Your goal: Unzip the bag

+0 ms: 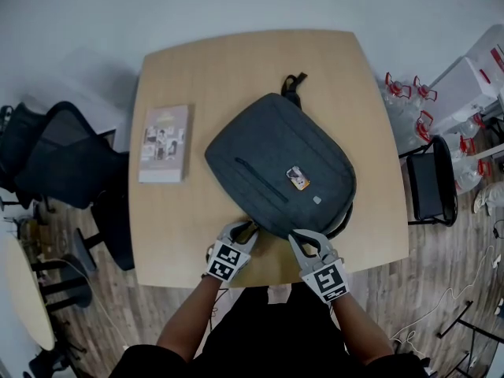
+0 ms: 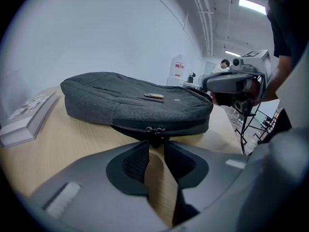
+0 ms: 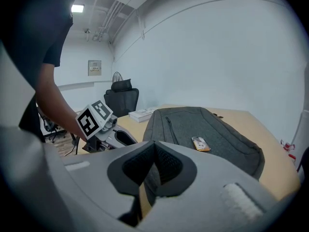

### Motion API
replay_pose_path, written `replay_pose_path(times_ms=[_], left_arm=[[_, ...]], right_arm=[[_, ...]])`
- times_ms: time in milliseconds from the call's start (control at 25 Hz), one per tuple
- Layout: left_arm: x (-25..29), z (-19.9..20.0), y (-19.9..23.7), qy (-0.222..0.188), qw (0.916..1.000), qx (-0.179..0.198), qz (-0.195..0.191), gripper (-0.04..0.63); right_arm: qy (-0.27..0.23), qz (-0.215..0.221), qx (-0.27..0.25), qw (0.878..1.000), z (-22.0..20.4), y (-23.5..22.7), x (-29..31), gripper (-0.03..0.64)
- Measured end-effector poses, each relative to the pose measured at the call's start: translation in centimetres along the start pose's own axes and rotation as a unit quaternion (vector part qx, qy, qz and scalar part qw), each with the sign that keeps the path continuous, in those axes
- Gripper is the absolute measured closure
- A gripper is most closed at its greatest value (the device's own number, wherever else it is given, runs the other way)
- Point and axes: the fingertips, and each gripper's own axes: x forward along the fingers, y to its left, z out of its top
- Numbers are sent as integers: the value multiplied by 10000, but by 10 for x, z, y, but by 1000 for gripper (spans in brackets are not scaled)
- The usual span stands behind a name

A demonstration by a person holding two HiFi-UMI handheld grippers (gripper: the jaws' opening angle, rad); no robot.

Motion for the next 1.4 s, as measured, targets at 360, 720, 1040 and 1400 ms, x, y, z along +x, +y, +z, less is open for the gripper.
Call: replay_pose_path(times_ms=[360,720,1040,1400], left_arm=[[8,6,-8,129,9991,165,-367,498],[-1,8,-11,-45,9989,-252,-405,532],[-10,4,-10,-321,9985,-422,-155,566],[-5,6,-9,-310,9994,-158,37,565]], right_arm=[[27,136,79,9999,-4,-2,3,614],[71,183,113,9997,-5,-2,7,614],[70,149,109,9998,-5,-3,5,614],[95,117,82,9999,-6,-2,6,614]])
